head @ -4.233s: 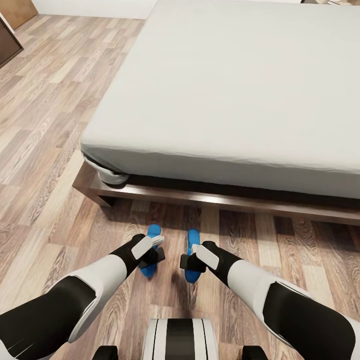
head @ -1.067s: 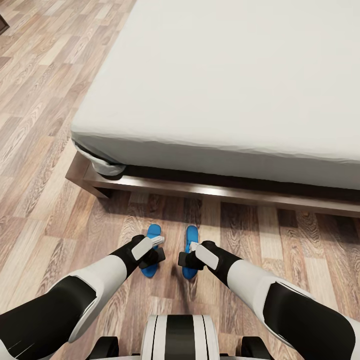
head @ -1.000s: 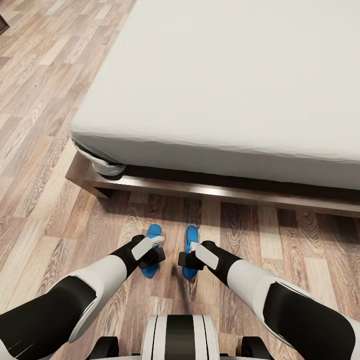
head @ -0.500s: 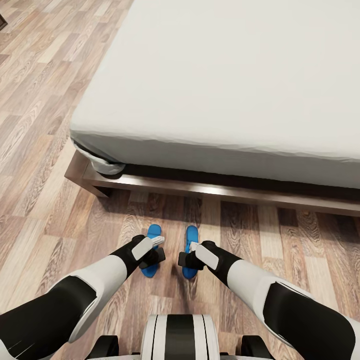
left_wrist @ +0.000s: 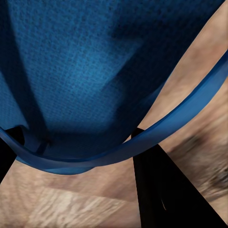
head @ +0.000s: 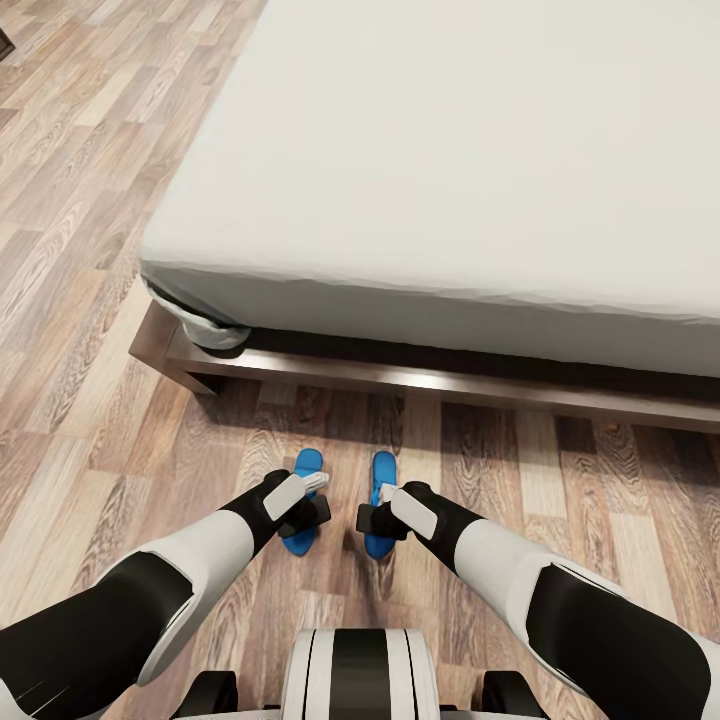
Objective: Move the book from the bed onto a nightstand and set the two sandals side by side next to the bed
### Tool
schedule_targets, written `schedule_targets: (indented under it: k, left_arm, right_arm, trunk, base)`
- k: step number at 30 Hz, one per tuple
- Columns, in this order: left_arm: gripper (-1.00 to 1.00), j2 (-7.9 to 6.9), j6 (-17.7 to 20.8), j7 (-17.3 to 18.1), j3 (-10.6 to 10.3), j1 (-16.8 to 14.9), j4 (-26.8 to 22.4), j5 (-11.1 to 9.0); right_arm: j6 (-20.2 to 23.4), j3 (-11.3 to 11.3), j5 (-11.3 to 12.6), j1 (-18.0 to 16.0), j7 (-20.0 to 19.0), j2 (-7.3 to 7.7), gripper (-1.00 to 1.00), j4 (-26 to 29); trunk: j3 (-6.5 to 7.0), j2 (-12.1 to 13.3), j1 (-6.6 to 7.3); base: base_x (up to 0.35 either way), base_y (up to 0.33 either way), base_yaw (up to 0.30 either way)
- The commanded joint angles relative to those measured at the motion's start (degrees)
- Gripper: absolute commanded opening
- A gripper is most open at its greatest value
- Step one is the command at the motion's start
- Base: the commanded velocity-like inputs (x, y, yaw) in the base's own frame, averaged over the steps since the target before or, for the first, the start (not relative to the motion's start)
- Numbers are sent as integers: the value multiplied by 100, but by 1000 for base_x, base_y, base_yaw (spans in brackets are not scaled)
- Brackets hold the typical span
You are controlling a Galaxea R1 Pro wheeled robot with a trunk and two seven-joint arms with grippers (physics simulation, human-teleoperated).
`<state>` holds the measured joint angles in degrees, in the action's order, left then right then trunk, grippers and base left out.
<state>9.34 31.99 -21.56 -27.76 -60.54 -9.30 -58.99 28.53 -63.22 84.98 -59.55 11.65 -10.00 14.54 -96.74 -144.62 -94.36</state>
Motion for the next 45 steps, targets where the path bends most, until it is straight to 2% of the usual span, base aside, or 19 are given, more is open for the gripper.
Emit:
schedule_targets:
  k: [1, 12, 13, 41, 45]
  left_arm:
    - [-100, -2, 18, -15, -37, -1, -10, -51]
    - [-100, -2, 18, -15, -37, -1, -10, -51]
    - [100, -2, 18, -15, -37, -1, -10, -51]
    - [100, -2, 12, -15, -37, -1, -10, -51]
    - [100, -2, 16, -15, -37, -1, -10, -51]
  right_arm:
    - [5, -23, 53, -4, 31, 0, -100, 5]
    - [4, -23, 53, -4, 31, 0, -100, 5]
    - [4, -23, 53, -4, 31, 0, -100, 5]
    - [6, -23, 53, -4, 31, 0, -100, 5]
    - [5, -23, 53, -4, 31, 0, -100, 5]
  trunk:
    - [-3, -1, 1]
    - [-3, -1, 1]
    - [-3, -1, 1]
    - [-3, -1, 1]
    - [86, 4, 11]
  base:
    - [0, 0, 0]
    - [0, 0, 0]
    - [0, 0, 0]
    - [0, 0, 0]
    - [0, 0, 0]
